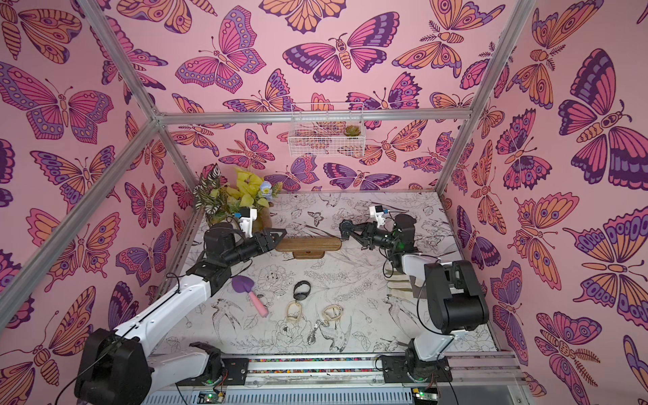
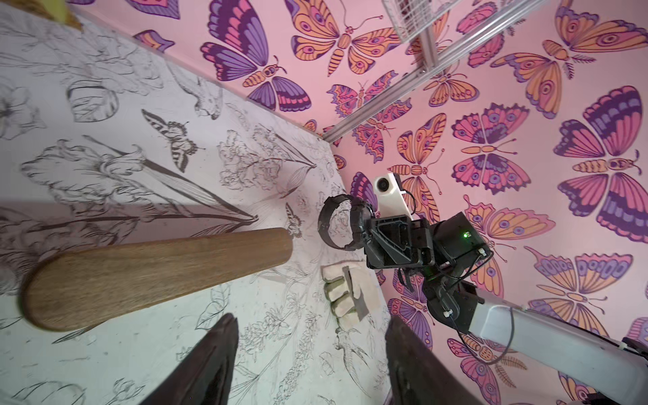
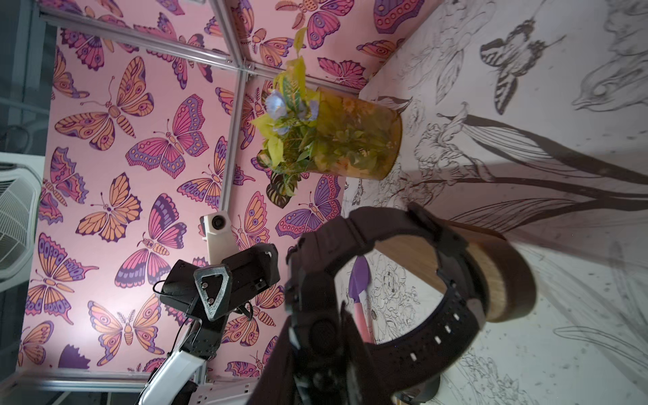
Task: Place watch on stand
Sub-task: Pick up the watch at the center of the board, then place the watch on the stand.
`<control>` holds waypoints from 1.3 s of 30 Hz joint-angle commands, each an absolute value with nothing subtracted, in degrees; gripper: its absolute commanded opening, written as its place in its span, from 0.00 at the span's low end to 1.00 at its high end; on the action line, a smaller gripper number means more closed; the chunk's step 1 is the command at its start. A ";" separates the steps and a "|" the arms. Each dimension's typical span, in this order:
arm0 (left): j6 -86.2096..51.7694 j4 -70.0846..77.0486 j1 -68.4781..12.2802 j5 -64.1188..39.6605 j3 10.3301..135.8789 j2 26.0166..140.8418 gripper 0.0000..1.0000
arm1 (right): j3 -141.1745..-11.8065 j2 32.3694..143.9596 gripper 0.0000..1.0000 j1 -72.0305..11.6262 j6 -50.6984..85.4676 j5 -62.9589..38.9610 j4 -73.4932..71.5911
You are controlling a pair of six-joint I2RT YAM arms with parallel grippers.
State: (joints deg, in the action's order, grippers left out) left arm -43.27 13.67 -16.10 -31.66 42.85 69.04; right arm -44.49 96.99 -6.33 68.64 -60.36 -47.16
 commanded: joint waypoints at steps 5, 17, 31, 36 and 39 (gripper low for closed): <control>-41.44 12.45 -12.45 -32.22 43.23 75.62 0.68 | -48.04 104.25 0.00 -5.54 70.12 -62.75 -54.72; -41.84 14.59 -9.67 -35.68 45.27 84.88 0.66 | -54.38 110.61 0.00 -5.46 61.42 -63.64 -39.42; -40.40 14.58 -9.14 -35.04 44.98 87.77 0.66 | -55.54 107.75 0.00 -5.96 48.97 -64.10 -21.63; -40.59 14.72 -9.14 -35.49 46.21 90.00 0.66 | -57.06 109.13 0.00 -7.72 48.27 -64.25 -20.55; -40.87 15.27 -9.15 -36.31 47.07 91.49 0.65 | -58.20 110.05 0.00 -8.53 48.33 -64.22 -20.36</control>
